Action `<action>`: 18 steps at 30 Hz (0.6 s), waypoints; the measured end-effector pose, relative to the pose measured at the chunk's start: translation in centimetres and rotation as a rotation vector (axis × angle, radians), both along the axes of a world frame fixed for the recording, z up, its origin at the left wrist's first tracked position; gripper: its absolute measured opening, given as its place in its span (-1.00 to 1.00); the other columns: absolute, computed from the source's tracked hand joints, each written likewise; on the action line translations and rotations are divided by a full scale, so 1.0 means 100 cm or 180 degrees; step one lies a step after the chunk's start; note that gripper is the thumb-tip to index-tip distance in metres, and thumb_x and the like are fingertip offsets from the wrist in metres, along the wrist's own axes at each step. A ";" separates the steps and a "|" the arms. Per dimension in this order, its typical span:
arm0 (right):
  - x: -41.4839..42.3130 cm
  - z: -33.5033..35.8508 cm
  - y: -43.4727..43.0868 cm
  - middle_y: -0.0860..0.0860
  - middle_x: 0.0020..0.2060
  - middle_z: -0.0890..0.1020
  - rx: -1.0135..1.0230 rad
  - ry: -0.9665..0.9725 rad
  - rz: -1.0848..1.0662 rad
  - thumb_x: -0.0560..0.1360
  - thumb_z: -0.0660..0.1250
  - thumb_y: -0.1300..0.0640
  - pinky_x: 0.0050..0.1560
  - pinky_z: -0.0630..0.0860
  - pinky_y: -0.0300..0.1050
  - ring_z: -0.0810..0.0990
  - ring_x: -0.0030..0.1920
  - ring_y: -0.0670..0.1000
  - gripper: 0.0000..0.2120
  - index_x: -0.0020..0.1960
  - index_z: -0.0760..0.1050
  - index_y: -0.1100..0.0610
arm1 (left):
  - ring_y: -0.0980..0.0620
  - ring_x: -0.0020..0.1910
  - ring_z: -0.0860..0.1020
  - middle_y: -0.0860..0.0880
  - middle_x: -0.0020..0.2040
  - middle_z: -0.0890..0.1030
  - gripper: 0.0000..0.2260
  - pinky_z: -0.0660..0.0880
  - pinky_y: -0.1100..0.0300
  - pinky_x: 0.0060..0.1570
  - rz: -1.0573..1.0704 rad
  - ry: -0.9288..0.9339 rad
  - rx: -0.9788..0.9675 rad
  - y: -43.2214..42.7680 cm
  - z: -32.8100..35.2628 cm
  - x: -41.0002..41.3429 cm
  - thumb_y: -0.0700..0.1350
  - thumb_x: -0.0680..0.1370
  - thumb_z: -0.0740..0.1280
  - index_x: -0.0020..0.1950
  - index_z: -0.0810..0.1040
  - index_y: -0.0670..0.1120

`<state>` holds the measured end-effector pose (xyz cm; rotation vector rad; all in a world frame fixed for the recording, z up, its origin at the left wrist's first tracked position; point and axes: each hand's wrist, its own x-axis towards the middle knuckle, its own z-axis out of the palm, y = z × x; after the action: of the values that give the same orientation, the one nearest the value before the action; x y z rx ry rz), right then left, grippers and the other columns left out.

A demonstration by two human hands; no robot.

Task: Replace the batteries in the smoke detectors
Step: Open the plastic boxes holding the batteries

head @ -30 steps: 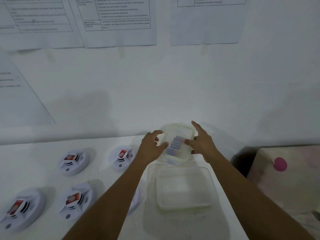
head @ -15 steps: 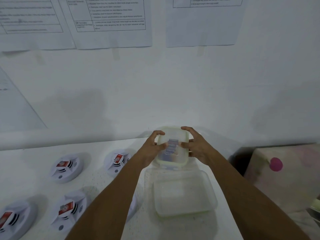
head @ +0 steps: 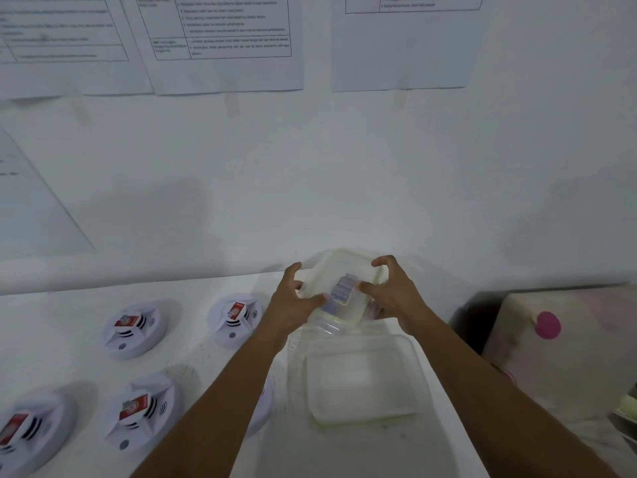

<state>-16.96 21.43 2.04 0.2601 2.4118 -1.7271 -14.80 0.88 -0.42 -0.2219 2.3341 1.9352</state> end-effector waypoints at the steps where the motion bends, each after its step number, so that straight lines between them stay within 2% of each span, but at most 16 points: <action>1: 0.002 -0.001 0.001 0.17 -0.12 0.57 0.0091 -0.0021 -0.0034 0.45 0.46 0.09 -0.33 0.66 0.06 0.63 -0.34 0.12 -0.60 0.18 0.33 -0.01 | -0.05 0.16 0.53 -0.03 0.26 0.45 -0.32 0.60 -0.03 0.06 -0.0012 0.0055 -0.0054 -0.001 -0.003 0.003 -0.12 0.46 0.49 0.48 0.23 0.15; 3: 0.005 -0.004 0.006 0.14 -0.05 0.57 0.0686 0.0060 0.0030 0.42 0.48 -0.05 -0.13 0.66 0.12 0.66 -0.20 0.15 -0.50 0.19 0.26 -0.02 | -0.08 0.19 0.52 -0.02 0.31 0.43 -0.38 0.57 0.00 0.10 -0.0094 0.0157 -0.0139 -0.004 -0.004 0.006 -0.19 0.49 0.45 0.46 0.29 0.15; 5: 0.002 -0.005 0.015 0.10 0.13 0.46 0.1144 0.0208 0.0094 0.36 0.51 -0.13 0.11 0.56 0.12 0.57 0.06 0.15 -0.31 0.31 0.17 -0.05 | -0.07 0.17 0.53 0.01 0.35 0.41 -0.42 0.53 0.09 0.07 -0.0275 0.0226 -0.0211 -0.007 0.001 0.001 -0.23 0.52 0.42 0.45 0.33 0.14; 6: 0.000 -0.004 0.019 0.12 0.22 0.39 0.1066 0.0260 0.0124 0.36 0.53 -0.10 0.17 0.51 0.07 0.50 0.16 0.14 -0.24 0.38 0.14 -0.06 | -0.05 0.15 0.54 0.02 0.36 0.41 -0.42 0.53 0.10 0.09 -0.0394 0.0243 -0.0255 -0.009 0.005 -0.003 -0.25 0.53 0.40 0.46 0.33 0.15; 8: -0.004 0.002 0.025 0.12 0.29 0.39 0.0660 0.0231 0.0263 0.37 0.54 -0.03 0.16 0.47 -0.04 0.44 0.26 0.10 -0.21 0.44 0.16 -0.09 | -0.06 0.19 0.53 0.04 0.38 0.44 -0.40 0.52 0.06 0.18 -0.0627 0.0358 -0.0466 -0.013 0.013 -0.012 -0.29 0.54 0.38 0.46 0.32 0.17; 10: -0.007 0.004 0.030 0.15 0.26 0.47 0.0442 0.0115 0.0365 0.36 0.55 -0.03 -0.02 0.54 -0.12 0.51 0.21 0.09 -0.27 0.42 0.25 -0.11 | -0.08 0.19 0.54 -0.01 0.36 0.48 -0.42 0.50 0.10 0.19 -0.0577 0.0505 -0.0698 -0.015 0.016 -0.021 -0.27 0.52 0.41 0.46 0.34 0.12; 12: -0.005 0.003 0.032 0.15 0.18 0.50 0.0440 0.0065 0.0350 0.34 0.56 -0.04 -0.17 0.57 -0.17 0.56 0.11 0.07 -0.29 0.39 0.31 -0.09 | -0.06 0.09 0.56 -0.05 0.30 0.51 -0.45 0.52 0.14 0.11 -0.0226 0.0520 -0.0897 -0.015 0.018 -0.023 -0.16 0.50 0.46 0.45 0.36 0.03; 13: -0.003 0.002 0.033 0.14 0.16 0.49 0.0488 0.0083 0.0309 0.32 0.57 -0.06 -0.14 0.57 -0.15 0.55 0.10 0.05 -0.28 0.38 0.32 -0.09 | -0.05 0.07 0.56 -0.06 0.27 0.51 -0.45 0.54 0.12 0.08 -0.0059 0.0429 -0.1004 -0.014 0.018 -0.021 -0.08 0.50 0.46 0.44 0.36 0.00; 15: 0.000 -0.001 0.034 0.12 0.15 0.50 0.0656 0.0185 0.0231 0.30 0.57 -0.12 0.04 0.53 -0.10 0.51 0.13 0.02 -0.27 0.38 0.33 -0.09 | -0.03 0.01 0.57 -0.07 0.21 0.53 -0.46 0.61 0.11 -0.07 0.0072 0.0214 -0.0972 -0.015 0.015 -0.011 0.00 0.50 0.46 0.42 0.37 -0.01; 17: 0.002 -0.001 0.034 0.09 0.11 0.53 0.0866 0.0342 0.0184 0.30 0.56 -0.14 0.13 0.45 -0.11 0.49 0.13 -0.02 -0.26 0.39 0.33 -0.08 | 0.00 -0.15 0.59 -0.08 0.16 0.53 -0.48 0.58 0.22 -0.33 0.0078 0.0116 -0.0734 -0.014 0.012 0.001 -0.03 0.49 0.47 0.40 0.39 -0.02; 18: 0.002 0.001 0.034 0.08 0.07 0.54 0.0958 0.0434 0.0176 0.31 0.56 -0.13 0.12 0.43 -0.13 0.50 0.10 -0.02 -0.26 0.39 0.33 -0.08 | 0.00 -0.23 0.60 -0.08 0.12 0.53 -0.50 0.55 0.25 -0.39 0.0107 0.0133 -0.0680 -0.014 0.011 0.005 -0.05 0.49 0.48 0.38 0.40 -0.03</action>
<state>-16.72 24.84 2.11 0.1131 2.7473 -1.3968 -14.27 -0.48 0.73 -0.2409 2.5805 1.7184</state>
